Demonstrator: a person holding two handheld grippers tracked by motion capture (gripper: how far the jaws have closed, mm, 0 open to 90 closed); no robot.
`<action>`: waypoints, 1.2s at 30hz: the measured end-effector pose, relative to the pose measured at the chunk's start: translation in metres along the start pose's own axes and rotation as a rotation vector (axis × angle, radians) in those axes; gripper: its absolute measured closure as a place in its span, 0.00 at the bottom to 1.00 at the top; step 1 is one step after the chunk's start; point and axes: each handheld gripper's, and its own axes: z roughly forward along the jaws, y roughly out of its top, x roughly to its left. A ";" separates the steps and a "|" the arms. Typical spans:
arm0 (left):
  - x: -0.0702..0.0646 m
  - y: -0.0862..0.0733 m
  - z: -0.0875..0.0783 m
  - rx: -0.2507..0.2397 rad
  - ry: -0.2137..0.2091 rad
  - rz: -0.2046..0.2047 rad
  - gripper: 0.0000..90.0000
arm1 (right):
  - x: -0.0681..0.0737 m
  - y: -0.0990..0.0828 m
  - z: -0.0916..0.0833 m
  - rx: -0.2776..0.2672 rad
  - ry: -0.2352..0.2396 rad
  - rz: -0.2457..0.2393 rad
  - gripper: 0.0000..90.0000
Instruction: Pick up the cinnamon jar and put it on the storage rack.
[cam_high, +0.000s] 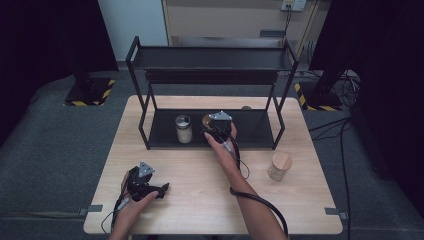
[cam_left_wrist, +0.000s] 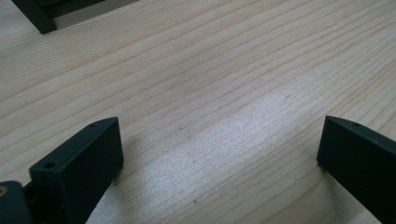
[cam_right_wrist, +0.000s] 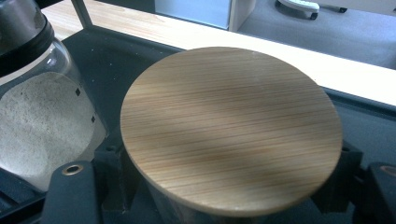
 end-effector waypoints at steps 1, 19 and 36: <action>0.000 0.000 0.000 0.000 0.000 0.000 0.00 | -0.001 0.000 0.000 0.001 0.003 0.002 0.27; 0.000 0.000 0.000 0.000 0.000 0.000 0.00 | -0.007 -0.004 -0.021 -0.010 0.017 0.011 0.05; 0.000 0.000 0.000 0.000 0.000 0.000 0.00 | -0.017 -0.010 -0.063 -0.016 0.030 0.010 0.04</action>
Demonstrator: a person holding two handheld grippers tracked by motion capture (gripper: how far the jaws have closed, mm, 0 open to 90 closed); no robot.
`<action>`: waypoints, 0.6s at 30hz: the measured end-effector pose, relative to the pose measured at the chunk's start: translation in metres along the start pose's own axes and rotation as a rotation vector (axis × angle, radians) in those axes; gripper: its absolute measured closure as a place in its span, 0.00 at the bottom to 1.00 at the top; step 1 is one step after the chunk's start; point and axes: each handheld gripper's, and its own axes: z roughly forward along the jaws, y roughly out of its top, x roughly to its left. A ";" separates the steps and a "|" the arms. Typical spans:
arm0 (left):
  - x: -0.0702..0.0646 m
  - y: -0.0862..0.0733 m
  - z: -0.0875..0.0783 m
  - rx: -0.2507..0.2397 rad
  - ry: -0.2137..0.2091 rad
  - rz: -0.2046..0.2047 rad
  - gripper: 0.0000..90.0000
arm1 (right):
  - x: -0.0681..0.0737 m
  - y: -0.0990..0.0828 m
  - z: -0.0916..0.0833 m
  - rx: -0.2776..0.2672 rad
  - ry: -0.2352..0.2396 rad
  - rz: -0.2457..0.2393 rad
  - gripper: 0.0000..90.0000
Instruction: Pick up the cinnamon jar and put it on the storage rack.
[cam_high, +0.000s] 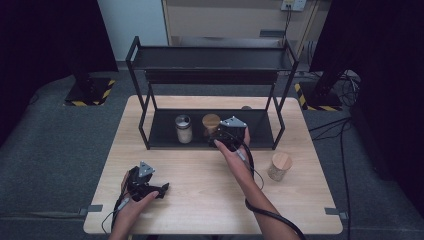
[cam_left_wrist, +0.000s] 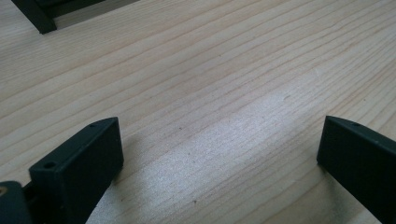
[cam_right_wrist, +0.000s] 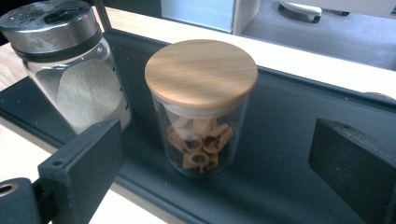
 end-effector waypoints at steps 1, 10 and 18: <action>0.000 0.000 0.000 0.000 0.000 0.000 0.00 | 0.000 0.000 -0.002 0.002 -0.001 0.000 0.04; 0.000 0.000 0.000 0.000 0.000 0.000 0.00 | -0.003 -0.003 -0.025 0.015 -0.004 -0.008 0.04; 0.000 0.000 0.000 0.000 0.001 0.000 0.00 | -0.005 -0.003 -0.047 0.023 0.004 -0.019 0.04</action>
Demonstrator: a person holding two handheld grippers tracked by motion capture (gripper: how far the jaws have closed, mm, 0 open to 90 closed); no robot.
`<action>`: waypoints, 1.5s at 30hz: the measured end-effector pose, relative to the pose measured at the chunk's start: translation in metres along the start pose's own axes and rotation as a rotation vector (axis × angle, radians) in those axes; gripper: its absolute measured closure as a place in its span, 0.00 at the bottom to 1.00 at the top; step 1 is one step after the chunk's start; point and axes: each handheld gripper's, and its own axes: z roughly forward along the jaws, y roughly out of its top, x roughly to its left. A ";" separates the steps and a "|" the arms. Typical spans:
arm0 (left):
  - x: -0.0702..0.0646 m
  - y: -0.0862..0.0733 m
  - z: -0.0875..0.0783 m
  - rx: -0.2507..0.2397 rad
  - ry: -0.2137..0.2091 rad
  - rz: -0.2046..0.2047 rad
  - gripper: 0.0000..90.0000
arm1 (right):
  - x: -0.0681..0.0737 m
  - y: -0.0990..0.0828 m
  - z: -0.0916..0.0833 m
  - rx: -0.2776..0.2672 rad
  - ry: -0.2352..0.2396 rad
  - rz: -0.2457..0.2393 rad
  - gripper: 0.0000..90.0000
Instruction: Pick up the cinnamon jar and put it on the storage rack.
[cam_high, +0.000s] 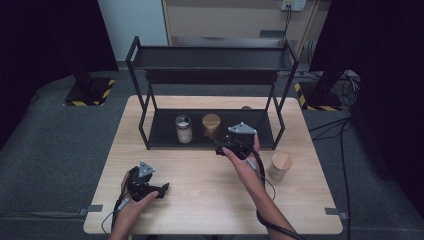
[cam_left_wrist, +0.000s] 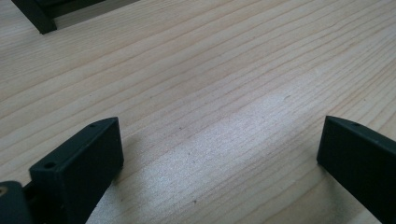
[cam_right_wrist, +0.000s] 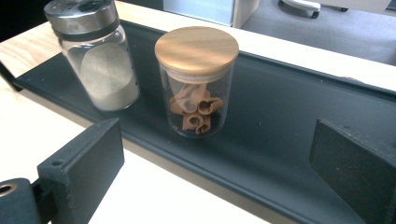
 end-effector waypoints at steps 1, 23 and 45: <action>0.000 0.000 0.000 -0.001 0.001 0.000 0.00 | 0.000 0.000 -0.002 0.004 0.003 0.004 0.04; -0.001 0.000 0.000 -0.001 0.002 -0.001 0.00 | -0.013 0.000 -0.031 0.006 0.036 -0.018 0.03; -0.001 0.000 0.000 -0.001 0.002 -0.001 0.00 | -0.031 -0.005 -0.063 -0.003 0.037 -0.027 0.03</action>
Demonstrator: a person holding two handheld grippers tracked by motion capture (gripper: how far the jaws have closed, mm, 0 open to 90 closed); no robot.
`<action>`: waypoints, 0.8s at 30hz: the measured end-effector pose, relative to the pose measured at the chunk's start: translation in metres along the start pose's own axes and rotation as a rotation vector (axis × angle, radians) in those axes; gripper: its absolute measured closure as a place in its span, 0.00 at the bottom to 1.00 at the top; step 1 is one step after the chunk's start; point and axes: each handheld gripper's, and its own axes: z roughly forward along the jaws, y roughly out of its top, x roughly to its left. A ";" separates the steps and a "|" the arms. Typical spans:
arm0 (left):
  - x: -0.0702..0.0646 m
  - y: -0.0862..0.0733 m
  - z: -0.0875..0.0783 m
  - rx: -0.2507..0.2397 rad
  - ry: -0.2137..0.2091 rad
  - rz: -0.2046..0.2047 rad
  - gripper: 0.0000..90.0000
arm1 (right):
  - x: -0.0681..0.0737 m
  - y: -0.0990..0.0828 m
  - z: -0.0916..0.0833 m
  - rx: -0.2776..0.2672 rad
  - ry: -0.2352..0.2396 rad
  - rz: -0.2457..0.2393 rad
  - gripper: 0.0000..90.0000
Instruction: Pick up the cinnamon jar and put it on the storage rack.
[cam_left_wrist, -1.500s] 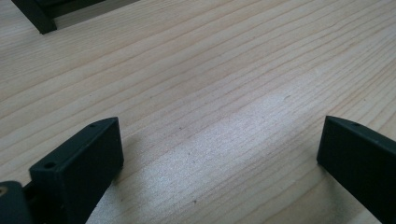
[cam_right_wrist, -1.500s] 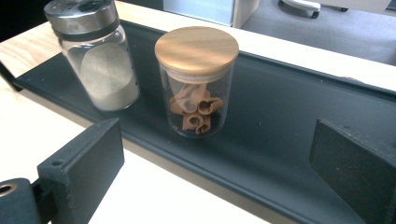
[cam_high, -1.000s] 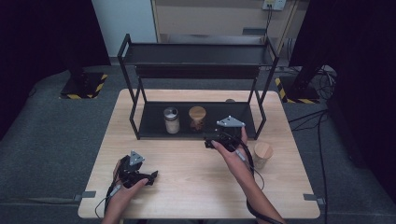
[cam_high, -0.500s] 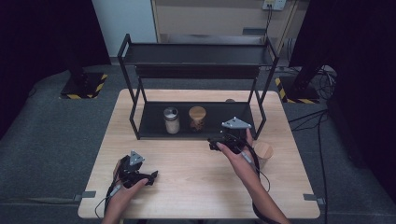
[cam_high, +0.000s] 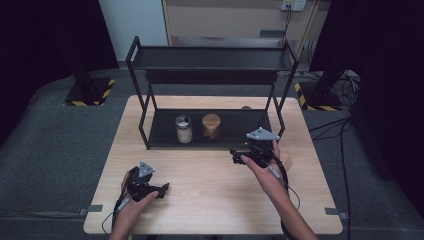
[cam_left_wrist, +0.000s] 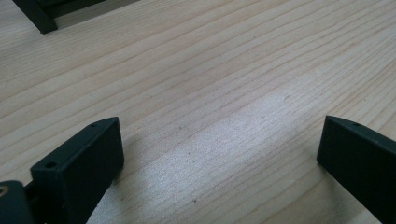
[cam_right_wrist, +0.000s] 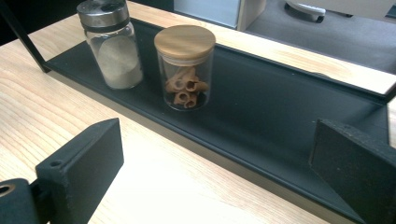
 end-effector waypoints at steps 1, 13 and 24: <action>0.000 0.000 0.000 0.000 0.000 0.000 0.00 | -0.001 0.000 -0.002 0.001 0.001 0.000 0.03; 0.000 0.000 0.000 0.000 0.001 0.000 0.00 | -0.012 -0.004 -0.017 0.011 0.001 -0.008 0.03; 0.000 0.000 0.000 0.000 0.001 0.000 0.00 | -0.018 -0.007 -0.026 0.015 -0.002 -0.012 0.03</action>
